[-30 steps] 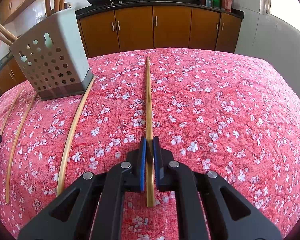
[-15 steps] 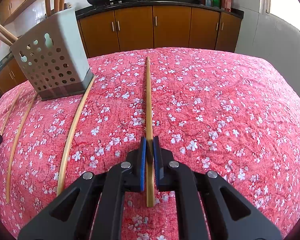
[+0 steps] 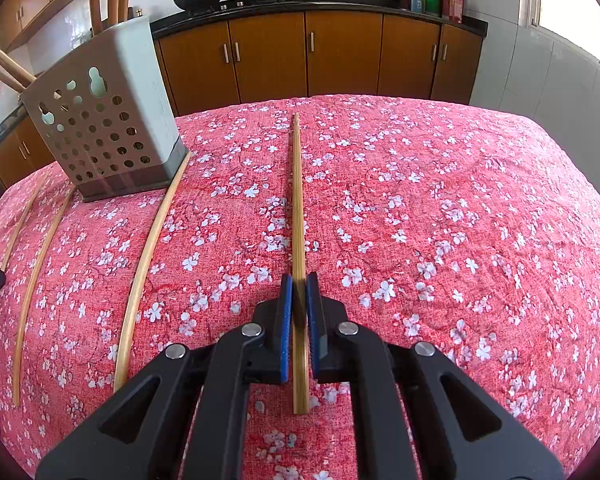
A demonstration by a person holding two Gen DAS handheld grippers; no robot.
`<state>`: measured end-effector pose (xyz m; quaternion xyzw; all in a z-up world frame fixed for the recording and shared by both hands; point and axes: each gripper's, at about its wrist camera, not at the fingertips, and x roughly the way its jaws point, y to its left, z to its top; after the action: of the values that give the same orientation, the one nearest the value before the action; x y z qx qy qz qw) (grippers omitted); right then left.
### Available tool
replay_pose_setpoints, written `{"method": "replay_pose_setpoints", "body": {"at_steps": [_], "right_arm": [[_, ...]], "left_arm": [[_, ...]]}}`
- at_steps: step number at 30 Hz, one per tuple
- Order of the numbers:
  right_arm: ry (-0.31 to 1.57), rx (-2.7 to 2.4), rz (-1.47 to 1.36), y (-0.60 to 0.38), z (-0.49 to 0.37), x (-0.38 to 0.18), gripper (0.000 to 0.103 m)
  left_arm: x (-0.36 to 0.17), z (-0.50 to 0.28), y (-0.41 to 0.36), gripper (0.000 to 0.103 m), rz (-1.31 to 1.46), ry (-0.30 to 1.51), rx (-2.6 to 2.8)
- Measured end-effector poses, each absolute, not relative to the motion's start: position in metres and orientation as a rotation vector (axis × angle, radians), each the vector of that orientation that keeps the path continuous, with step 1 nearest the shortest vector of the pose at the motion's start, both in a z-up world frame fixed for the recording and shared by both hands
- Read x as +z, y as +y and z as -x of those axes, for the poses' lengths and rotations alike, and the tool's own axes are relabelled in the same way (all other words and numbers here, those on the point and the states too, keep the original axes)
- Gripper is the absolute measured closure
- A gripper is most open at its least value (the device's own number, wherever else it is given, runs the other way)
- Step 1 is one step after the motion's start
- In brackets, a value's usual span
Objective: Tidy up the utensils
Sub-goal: 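Hold the grasped chopsticks with both tools just above the tablecloth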
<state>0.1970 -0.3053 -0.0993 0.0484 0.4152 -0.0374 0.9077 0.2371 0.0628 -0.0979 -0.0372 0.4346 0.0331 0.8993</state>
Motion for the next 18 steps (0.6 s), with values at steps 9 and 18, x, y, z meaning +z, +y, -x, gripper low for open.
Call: {"method": "replay_pose_setpoints", "body": {"at_steps": [9, 18], "right_arm": [[0.857, -0.078, -0.1, -0.3051, -0.1973, -0.0991, 0.095], [0.857, -0.078, -0.101, -0.3055, -0.1971, -0.099, 0.095]], "left_arm": [[-0.0981, -0.2371, 0.0619, 0.091, 0.077, 0.9, 0.069], [-0.098, -0.2372, 0.0618, 0.091, 0.077, 0.9, 0.069]]}}
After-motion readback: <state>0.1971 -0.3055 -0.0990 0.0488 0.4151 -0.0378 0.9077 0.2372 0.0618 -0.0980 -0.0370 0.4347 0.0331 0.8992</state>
